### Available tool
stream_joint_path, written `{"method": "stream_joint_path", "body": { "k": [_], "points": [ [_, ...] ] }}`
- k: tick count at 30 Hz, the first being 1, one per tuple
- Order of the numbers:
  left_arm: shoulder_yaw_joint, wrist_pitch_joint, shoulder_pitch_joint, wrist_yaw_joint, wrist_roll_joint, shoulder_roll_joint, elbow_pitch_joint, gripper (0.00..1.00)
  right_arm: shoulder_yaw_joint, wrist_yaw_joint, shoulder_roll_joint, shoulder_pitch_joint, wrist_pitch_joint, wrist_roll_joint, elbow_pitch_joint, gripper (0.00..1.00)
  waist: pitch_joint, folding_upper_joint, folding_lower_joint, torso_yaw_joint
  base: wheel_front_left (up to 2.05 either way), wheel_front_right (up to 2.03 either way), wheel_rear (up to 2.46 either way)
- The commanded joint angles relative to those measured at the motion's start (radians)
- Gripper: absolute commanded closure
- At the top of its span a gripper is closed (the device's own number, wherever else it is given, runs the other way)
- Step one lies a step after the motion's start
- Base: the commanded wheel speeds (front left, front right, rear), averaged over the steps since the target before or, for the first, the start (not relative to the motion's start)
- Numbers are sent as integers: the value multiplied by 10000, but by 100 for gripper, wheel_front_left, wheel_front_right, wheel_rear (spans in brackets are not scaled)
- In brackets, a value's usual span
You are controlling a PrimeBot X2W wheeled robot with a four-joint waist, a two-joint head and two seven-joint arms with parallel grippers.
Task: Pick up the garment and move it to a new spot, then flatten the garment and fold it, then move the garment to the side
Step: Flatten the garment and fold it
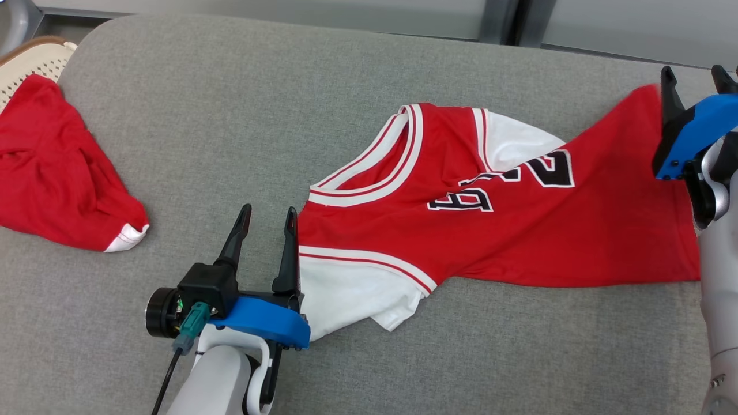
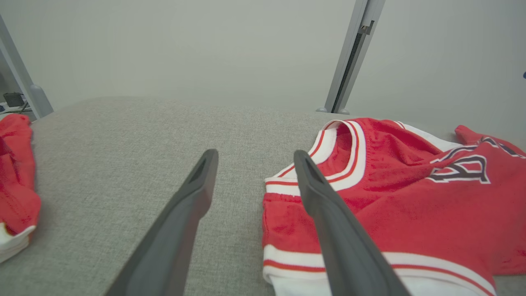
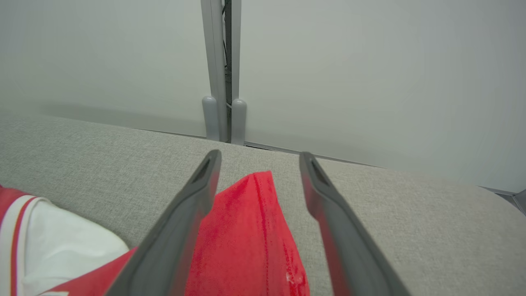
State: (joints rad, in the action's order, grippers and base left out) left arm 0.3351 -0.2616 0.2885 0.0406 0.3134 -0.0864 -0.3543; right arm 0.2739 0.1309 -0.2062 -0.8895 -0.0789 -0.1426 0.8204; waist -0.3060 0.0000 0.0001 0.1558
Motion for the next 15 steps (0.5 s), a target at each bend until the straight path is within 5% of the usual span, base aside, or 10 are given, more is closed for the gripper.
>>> {"method": "stream_joint_path", "body": {
  "k": [1,15],
  "points": [
    [-43,-50,188,-46,-91,25,-18,0,-32,-2,-62,-83,259,120,41,0,76,0,-1,-74,0,0,0],
    [-556,-49,-174,-227,12,-224,-543,0,-1444,-1,534,2026,2867,1347,-718,0,1199,0,-1,-1483,0,0,0]
  ]
}}
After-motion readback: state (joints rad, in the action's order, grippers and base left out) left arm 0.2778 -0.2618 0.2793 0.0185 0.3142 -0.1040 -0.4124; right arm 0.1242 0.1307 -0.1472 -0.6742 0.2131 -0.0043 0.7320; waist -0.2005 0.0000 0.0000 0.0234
